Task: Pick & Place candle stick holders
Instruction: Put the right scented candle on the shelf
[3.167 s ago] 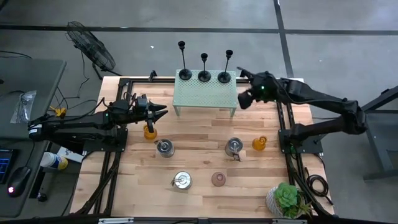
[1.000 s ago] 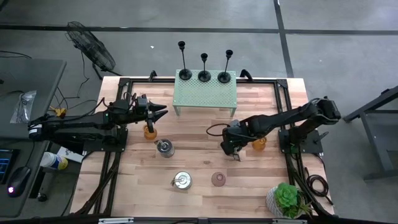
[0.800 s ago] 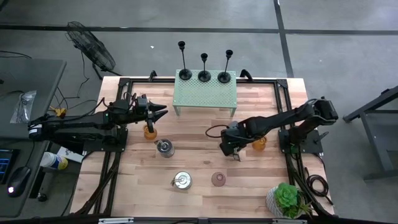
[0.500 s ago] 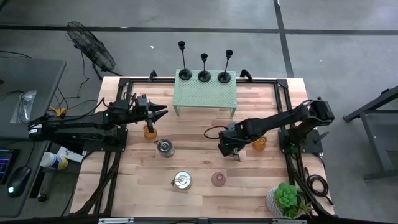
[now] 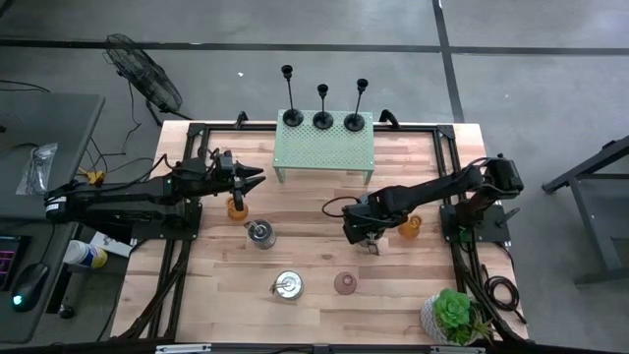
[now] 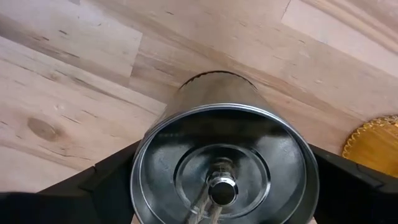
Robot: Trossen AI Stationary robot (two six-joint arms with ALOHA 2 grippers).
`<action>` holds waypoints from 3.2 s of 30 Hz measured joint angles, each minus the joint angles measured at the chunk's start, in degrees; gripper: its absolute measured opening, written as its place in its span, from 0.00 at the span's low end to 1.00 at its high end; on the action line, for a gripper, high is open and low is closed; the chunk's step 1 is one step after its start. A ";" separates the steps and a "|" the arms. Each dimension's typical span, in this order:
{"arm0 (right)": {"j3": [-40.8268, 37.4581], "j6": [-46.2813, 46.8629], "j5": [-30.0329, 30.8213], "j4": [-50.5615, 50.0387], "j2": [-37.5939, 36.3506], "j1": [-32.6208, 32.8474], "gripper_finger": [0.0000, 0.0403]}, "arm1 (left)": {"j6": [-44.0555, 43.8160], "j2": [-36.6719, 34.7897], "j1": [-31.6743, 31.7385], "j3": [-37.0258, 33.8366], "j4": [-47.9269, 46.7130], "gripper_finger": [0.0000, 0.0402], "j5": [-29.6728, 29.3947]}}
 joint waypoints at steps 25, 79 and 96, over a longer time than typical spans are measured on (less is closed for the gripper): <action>8.20 1.12 -1.31 -9.40 -3.67 -0.89 0.85 | 0.00 -0.02 0.01 0.00 -1.69 0.29 0.01; 33.64 -24.07 3.98 -23.60 -3.45 -33.44 0.85 | 0.00 0.00 -0.01 0.00 -1.87 0.29 0.01; 33.68 -19.60 0.04 -17.79 1.88 -38.27 0.86 | 0.02 0.00 0.01 0.00 -2.69 0.29 0.01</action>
